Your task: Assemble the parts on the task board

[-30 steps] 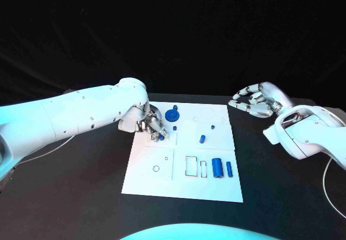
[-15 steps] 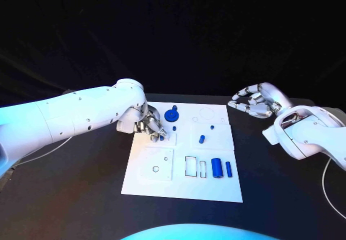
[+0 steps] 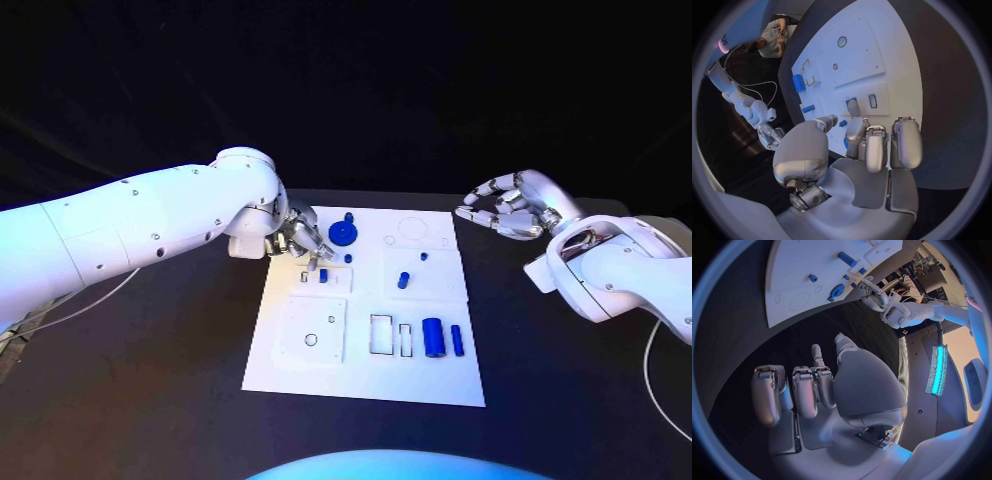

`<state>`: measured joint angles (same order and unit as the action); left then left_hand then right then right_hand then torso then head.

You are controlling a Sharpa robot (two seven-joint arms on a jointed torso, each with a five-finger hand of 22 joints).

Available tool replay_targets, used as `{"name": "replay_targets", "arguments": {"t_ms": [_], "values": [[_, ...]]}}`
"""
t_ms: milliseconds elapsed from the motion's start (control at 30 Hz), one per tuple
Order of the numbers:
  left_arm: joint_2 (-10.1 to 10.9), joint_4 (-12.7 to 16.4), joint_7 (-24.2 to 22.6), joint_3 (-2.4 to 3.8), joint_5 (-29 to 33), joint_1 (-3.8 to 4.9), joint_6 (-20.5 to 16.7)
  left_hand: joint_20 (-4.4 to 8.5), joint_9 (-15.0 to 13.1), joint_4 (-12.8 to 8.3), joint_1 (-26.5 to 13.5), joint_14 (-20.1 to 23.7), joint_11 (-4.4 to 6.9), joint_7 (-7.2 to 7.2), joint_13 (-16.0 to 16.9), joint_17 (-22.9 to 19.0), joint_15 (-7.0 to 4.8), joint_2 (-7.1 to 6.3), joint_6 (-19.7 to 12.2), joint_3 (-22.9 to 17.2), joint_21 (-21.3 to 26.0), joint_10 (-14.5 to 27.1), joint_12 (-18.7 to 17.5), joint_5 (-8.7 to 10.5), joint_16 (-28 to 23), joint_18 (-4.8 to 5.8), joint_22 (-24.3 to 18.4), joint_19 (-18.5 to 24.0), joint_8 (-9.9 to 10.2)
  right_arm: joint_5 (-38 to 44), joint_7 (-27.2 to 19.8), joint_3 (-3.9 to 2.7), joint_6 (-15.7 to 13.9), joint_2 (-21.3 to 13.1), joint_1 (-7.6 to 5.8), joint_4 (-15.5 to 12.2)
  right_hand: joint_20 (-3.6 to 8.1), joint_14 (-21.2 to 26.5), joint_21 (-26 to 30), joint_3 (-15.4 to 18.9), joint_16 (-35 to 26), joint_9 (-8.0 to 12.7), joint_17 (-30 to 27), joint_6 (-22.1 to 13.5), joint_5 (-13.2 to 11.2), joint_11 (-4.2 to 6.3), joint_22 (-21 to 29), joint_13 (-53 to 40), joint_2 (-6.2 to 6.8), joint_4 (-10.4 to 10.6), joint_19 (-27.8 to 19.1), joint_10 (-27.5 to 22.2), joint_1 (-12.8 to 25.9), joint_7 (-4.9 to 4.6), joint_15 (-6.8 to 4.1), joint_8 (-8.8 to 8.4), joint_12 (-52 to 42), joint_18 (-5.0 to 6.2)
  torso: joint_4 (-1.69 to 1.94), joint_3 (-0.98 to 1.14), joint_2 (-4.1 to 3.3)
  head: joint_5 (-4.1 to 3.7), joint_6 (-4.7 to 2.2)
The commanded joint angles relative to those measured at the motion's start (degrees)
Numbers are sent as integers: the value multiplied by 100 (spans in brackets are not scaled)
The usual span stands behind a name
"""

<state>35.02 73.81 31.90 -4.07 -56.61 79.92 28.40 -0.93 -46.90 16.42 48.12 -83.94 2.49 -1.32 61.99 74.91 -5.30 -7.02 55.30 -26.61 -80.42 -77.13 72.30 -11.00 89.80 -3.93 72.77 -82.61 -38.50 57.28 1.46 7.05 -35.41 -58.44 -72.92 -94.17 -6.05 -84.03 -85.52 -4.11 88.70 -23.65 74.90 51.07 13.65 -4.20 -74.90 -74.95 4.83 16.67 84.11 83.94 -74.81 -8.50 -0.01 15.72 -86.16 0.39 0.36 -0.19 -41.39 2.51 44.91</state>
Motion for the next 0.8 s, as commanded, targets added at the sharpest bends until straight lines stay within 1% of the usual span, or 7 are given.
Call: {"name": "replay_targets", "arguments": {"t_ms": [33,133,267,333,500,600,800], "values": [[86,93,-87,77,109,30,-294,16,-15,1,146,-567,-23,-32,-199,1373,-21,-20,-112,99,89,138,-148,-41,-46,-1,-92,59,10,47,-52,0,65,11,13,15,33,-487,40,34,-25,-7,997,-29,34,34,-1186,-1022,10,-9,336,171,27,-1,-27,15,23,88,4,5,-4,-1,-15],[179,145,-96,131,111,60,-294,-41,4,-14,462,-528,-123,-145,-912,1245,58,-39,-387,205,284,602,-691,-65,-115,-56,-372,191,143,46,-50,0,65,11,17,21,33,-487,40,34,-25,-7,997,-29,34,34,-1186,-1022,10,-9,336,171,27,-1,-27,15,23,88,4,9,-7,-4,-22],[285,179,-160,170,-17,104,-568,-129,124,3,744,-494,-251,-292,-1522,1139,164,-40,-676,304,426,1028,-1159,-73,-174,-92,-562,276,372,46,-48,0,63,9,20,22,33,-487,41,34,-25,-8,998,-31,35,34,-1185,-1024,10,-10,335,173,26,-1,-27,16,22,89,9,8,-14,9,-54],[314,185,-200,179,-156,115,-775,-208,323,10,1108,-442,-374,-435,-2212,988,278,-95,-952,339,518,1548,-1711,-82,-260,-117,-680,325,648,46,-48,0,62,10,20,21,33,-487,41,34,-25,-8,998,-31,35,34,-1185,-1024,10,-10,335,173,26,-1,-27,16,22,89,11,4,-18,15,-74],[322,142,-265,188,-398,127,-1132,-235,382,11,1217,-447,-410,-471,-2315,1002,302,-138,-999,386,520,1627,-1785,-80,-253,-117,-675,317,705,46,-51,0,63,17,21,24,33,-487,41,34,-25,-8,998,-31,35,34,-1185,-1024,10,-10,335,173,26,-1,-27,16,22,89,11,0,-9,12,-80],[298,87,-278,188,-539,128,-1218,-241,389,18,1222,-451,-414,-472,-2321,1011,306,-155,-989,407,518,1628,-1785,-73,-248,-116,-670,313,703,46,-54,0,62,22,21,24,33,-487,41,34,-25,-8,996,-33,35,34,-1185,-1020,9,-12,335,170,24,-1,-27,18,25,89,10,6,-2,26,-122],[242,-71,-307,183,-897,126,-1356,-250,398,23,1230,-453,-413,-467,-2335,1013,311,-175,-946,453,517,1629,-1786,-64,-246,-116,-668,307,681,46,-57,0,61,24,22,22,33,-487,41,34,-25,-8,996,-33,35,34,-1185,-1020,9,-12,335,170,24,-1,-27,18,25,89,4,0,-16,24,-128]]}}
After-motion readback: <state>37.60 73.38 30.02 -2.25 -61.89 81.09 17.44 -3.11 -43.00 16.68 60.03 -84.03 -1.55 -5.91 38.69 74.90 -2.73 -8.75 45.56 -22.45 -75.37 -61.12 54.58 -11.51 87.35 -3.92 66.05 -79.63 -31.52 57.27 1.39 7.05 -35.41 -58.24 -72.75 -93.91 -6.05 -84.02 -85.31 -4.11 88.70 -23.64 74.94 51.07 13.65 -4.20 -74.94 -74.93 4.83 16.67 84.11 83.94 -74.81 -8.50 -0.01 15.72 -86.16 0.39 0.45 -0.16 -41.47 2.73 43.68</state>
